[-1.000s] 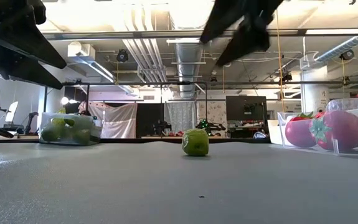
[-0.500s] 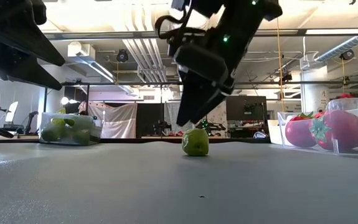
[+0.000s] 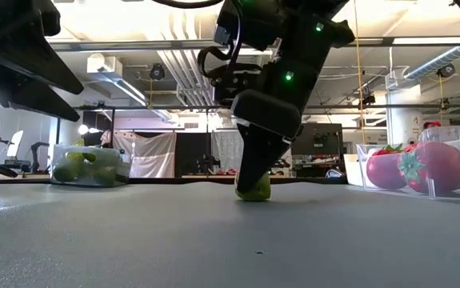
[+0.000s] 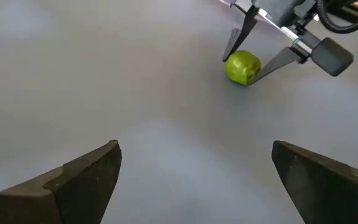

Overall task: Sort produce into baskets
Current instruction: Put the lime into the white bin

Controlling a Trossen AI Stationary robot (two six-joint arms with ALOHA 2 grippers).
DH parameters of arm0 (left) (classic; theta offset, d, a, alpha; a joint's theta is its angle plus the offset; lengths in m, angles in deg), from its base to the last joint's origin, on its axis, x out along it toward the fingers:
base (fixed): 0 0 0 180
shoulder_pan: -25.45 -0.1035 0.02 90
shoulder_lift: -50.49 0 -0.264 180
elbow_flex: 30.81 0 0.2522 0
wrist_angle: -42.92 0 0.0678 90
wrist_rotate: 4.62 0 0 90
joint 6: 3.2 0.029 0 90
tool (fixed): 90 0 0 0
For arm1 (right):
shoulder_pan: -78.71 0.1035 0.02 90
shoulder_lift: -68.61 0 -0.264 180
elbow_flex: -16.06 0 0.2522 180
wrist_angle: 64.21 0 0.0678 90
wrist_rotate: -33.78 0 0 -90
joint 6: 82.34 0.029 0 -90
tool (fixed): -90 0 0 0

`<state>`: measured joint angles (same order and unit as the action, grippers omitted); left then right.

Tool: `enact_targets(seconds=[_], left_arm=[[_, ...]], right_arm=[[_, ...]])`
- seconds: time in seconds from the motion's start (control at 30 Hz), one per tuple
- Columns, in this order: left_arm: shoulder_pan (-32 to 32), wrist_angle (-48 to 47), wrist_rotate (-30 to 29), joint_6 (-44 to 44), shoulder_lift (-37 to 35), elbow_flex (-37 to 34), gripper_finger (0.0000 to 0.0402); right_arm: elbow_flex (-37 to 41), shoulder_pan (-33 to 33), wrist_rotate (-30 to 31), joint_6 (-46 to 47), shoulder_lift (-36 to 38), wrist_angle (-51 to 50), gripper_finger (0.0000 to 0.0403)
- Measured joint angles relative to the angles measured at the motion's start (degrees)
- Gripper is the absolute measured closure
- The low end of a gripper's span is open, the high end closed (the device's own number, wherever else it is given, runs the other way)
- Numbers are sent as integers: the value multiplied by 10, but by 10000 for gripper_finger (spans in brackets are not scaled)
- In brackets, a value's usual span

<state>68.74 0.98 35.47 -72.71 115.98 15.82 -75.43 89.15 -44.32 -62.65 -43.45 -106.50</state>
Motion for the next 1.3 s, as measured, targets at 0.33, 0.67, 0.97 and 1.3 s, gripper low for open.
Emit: enact_targets(seconds=[0.33, 0.67, 0.97, 1.3], left_arm=[[0, 35, 0, 0, 27, 0, 4], [-12, 41, 33, 30, 29, 0, 4], [-26, 51, 56, 23, 29, 0, 4], [14, -64, 246, -53, 21, 5, 4]], right_arm=[[-46, -24, 97, 7, 89, -200, 197], [25, -215, 229, 224, 308, -435, 199], [166, -432, 227, 297, 361, -376, 198], [249, -502, 220, 307, 337, -250, 160]])
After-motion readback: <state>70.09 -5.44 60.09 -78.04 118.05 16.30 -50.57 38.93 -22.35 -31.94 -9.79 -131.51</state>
